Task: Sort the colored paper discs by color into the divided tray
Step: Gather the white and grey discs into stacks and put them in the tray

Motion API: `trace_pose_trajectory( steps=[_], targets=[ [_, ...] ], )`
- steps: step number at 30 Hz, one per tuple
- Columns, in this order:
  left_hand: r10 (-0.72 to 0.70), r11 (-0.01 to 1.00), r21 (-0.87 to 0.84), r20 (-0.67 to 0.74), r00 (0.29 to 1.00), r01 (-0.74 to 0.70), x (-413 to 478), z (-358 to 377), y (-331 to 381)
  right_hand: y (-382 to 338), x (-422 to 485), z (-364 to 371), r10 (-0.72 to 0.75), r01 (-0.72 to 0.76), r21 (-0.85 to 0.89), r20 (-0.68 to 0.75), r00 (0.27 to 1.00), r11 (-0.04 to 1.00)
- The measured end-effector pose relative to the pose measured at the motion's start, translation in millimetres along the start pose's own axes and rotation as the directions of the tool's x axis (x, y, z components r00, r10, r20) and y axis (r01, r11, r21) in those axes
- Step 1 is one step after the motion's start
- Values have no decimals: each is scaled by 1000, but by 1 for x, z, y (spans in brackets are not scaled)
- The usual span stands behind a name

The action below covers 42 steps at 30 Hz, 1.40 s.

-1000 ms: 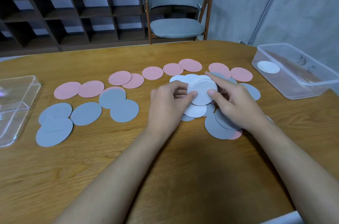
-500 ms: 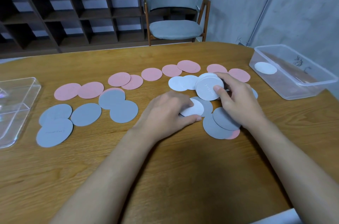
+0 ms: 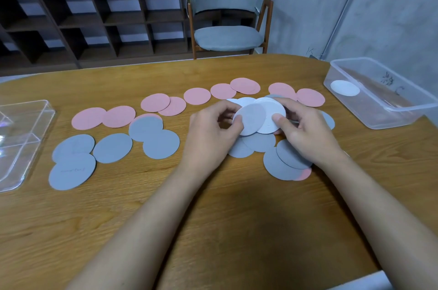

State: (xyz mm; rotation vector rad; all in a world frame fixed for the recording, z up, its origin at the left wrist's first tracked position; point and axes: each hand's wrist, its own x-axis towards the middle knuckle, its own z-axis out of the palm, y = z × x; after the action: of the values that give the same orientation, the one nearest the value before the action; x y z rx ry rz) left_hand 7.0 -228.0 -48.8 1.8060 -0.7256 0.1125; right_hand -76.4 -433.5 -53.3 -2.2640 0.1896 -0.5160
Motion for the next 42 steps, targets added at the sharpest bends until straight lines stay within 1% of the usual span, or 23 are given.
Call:
trace_pose_trajectory(
  steps=[3, 9, 12, 15, 17, 19, 22, 24, 26, 28, 30, 32, 34, 36, 38, 40, 42],
  targets=[
    [-89, 995, -34, 15, 996, 90, 0, 3, -4, -1, 0, 2, 7, -14, 137, 56, 998, 990],
    [-131, 991, -33, -50, 990, 129, -1, 5, -3, -6, -2, 2, -11, -20, 289, 105, 994, 957],
    [-132, 991, 13, -19, 991, 132, -1, 4, -3, -8, -2, 3, 13, -57, 304, 146, 989, 951],
    [-127, 992, -2, 13, 992, 127, -1, 4, 0, -7, -1, 5, 51, -109, 303, 191, 980, 947],
    [-105, 994, -1, 0, 994, 105, -2, 6, 1, -6, -1, 5, 85, -144, 304, 199, 976, 942],
    [-83, 996, 22, -25, 996, 83, -3, 8, 1, -7, -3, 5, 93, -134, 234, 178, 980, 963],
    [-32, 997, 75, -22, 999, 34, -4, 9, -2, -9, -8, 7, 24, -19, -30, 160, 987, 999],
    [20, 989, 148, -6, 1000, -19, -5, 10, -4, -10, -9, 9, 12, 22, -186, 178, 984, 982],
    [75, 971, 226, 32, 997, -81, -5, 13, -6, -11, -8, 8, 11, 35, -251, 180, 984, 967],
    [92, 961, 256, 75, 993, -109, -4, 14, -9, -12, -7, 7, -30, 65, -243, 142, 989, 968],
    [85, 964, 244, 96, 992, -106, -3, 14, -10, -10, -6, 5, -75, 91, -191, 88, 993, 977],
    [90, 955, 274, 92, 992, -112, -3, 13, -9, -7, -4, 3, -72, 79, -144, 54, 996, 986],
    [54, 926, 365, 117, 992, -93, -1, 11, -11, -5, -2, 0, -41, 41, -112, 2, 999, 993],
    [-11, 902, 424, 209, 978, -80, 5, 7, -17, -2, 1, -3, 14, -21, -73, -93, 996, 997],
    [-78, 895, 440, 318, 945, -74, 10, 4, -22, 1, 2, -4, 73, -77, -18, -178, 981, 997],
    [-114, 871, 482, 390, 914, -97, 14, 3, -25, 6, 4, -3, 115, -113, 23, -211, 971, 993],
    [-133, 825, 548, 429, 894, -140, 14, 3, -23, 9, 5, -2, 135, -132, 27, -213, 968, 991]
  ],
)
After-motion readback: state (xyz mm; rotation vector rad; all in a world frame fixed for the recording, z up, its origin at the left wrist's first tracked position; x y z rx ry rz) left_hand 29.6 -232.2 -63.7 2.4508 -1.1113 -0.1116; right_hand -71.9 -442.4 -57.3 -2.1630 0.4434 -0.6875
